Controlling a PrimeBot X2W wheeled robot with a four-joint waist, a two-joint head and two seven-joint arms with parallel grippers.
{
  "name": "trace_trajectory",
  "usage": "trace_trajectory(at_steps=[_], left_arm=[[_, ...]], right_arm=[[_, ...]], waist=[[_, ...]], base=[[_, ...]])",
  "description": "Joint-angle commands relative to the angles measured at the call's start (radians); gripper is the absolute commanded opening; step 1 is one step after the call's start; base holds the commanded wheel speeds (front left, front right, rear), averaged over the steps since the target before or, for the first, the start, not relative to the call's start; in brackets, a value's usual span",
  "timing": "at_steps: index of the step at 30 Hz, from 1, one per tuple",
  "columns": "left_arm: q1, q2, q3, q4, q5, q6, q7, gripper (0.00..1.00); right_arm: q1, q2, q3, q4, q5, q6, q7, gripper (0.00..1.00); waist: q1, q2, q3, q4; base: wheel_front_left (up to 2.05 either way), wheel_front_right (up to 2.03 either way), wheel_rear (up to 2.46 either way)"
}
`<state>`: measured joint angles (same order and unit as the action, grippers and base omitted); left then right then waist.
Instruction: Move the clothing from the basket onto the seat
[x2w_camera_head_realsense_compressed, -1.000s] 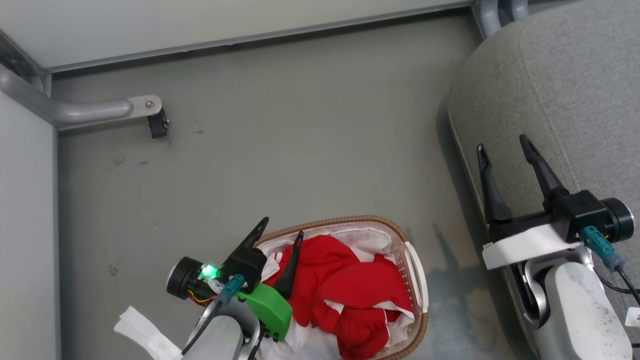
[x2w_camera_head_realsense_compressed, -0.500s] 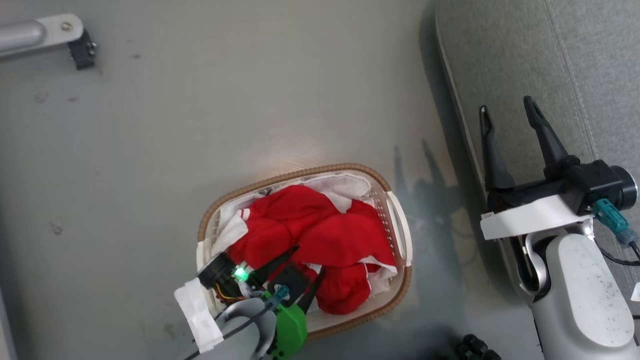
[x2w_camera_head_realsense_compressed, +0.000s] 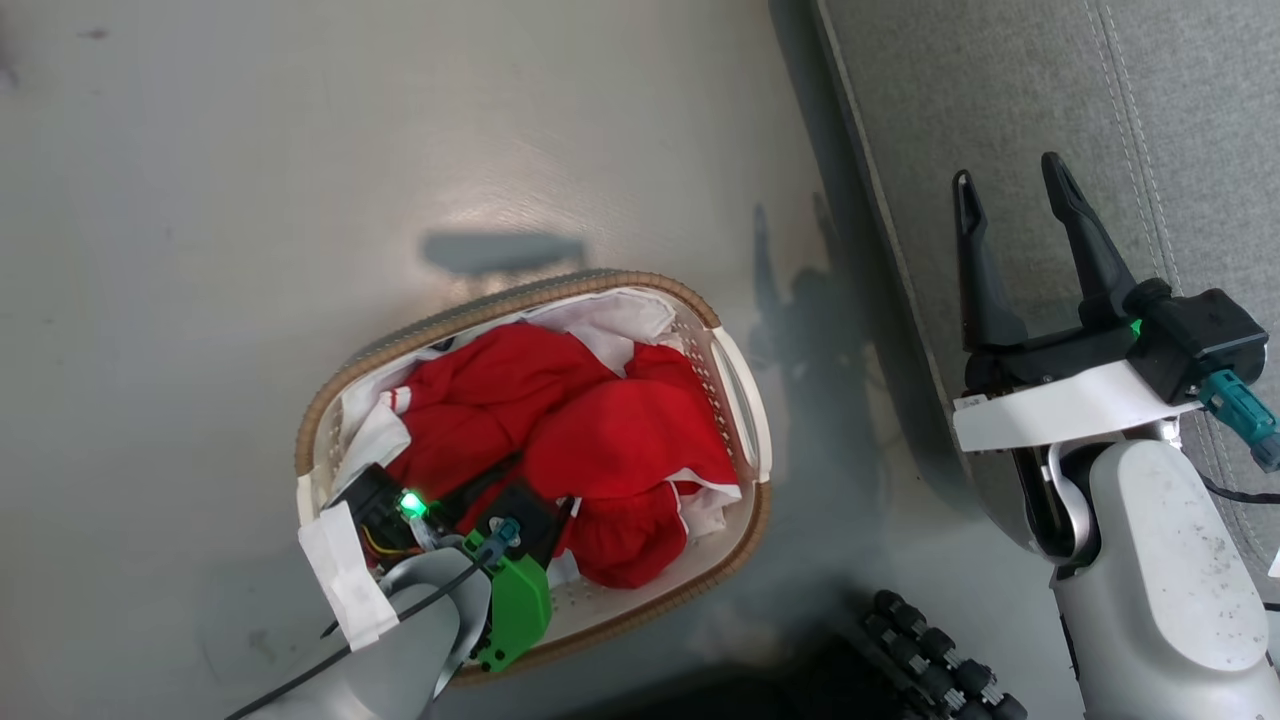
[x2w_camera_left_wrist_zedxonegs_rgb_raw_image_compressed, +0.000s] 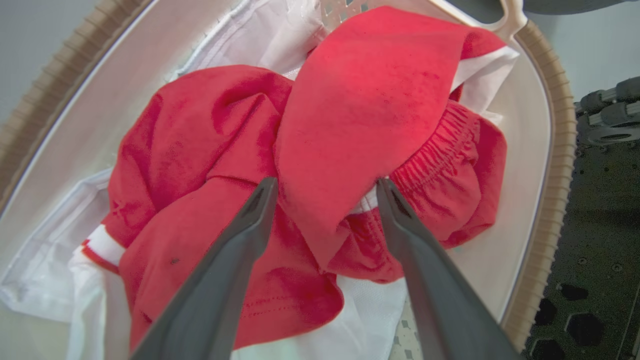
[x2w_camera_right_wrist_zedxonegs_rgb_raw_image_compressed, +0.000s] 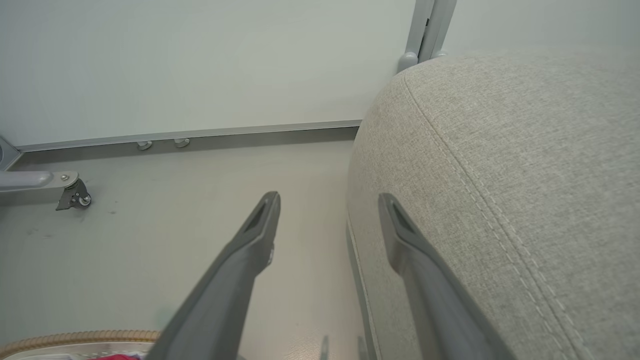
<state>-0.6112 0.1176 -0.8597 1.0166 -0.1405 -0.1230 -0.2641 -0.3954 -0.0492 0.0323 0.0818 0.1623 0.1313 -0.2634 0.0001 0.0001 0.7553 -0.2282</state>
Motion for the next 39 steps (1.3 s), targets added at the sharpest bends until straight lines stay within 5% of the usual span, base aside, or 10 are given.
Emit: trace_trajectory(at_steps=[1, 7, 10, 18, 26, 39], left_arm=[[-0.025, 0.012, 0.007, 0.003, -0.011, 0.008, -0.001, 1.0], [-0.031, 0.015, 0.019, -0.024, -0.011, 0.018, -0.001, 1.0], [-0.031, 0.016, 0.022, -0.024, -0.009, 0.018, -0.001, 0.57], [-0.054, -0.001, 0.03, 0.041, -0.02, 0.018, -0.001, 0.0], [-0.036, -0.011, 0.051, 0.004, -0.042, 0.015, -0.001, 0.0], [0.084, -0.004, 0.114, -0.241, -0.062, 0.009, -0.001, 0.0]], right_arm=[[-0.01, -0.002, 0.0, -0.004, 0.011, -0.001, -0.002, 1.0], [-0.021, -0.002, 0.002, 0.0, 0.024, -0.001, -0.002, 1.0], [-0.026, -0.002, 0.008, 0.001, 0.028, -0.001, -0.002, 1.0], [-0.031, -0.003, 0.011, -0.004, 0.029, -0.001, -0.002, 1.0], [-0.023, -0.003, 0.0, 0.018, 0.018, -0.001, -0.002, 1.0], [0.036, -0.003, -0.017, 0.054, -0.037, -0.001, -0.002, 1.0]], waist=[[-0.0001, -0.0001, 0.037, -0.034], [-0.0001, -0.0001, 0.048, -0.04], [-0.0001, -0.0001, 0.049, -0.043], [-0.0001, -0.0001, 0.056, -0.043], [-0.0001, -0.0001, 0.022, -0.03], [-0.0001, -0.0001, -0.19, 0.036]], base=[[0.0, 0.0, 0.0], [0.0, 0.0, 0.0], [0.0, 0.0, 0.0], [0.0, 0.0, 0.0], [0.0, 0.0, 0.0], [0.0, 0.0, 0.0]])
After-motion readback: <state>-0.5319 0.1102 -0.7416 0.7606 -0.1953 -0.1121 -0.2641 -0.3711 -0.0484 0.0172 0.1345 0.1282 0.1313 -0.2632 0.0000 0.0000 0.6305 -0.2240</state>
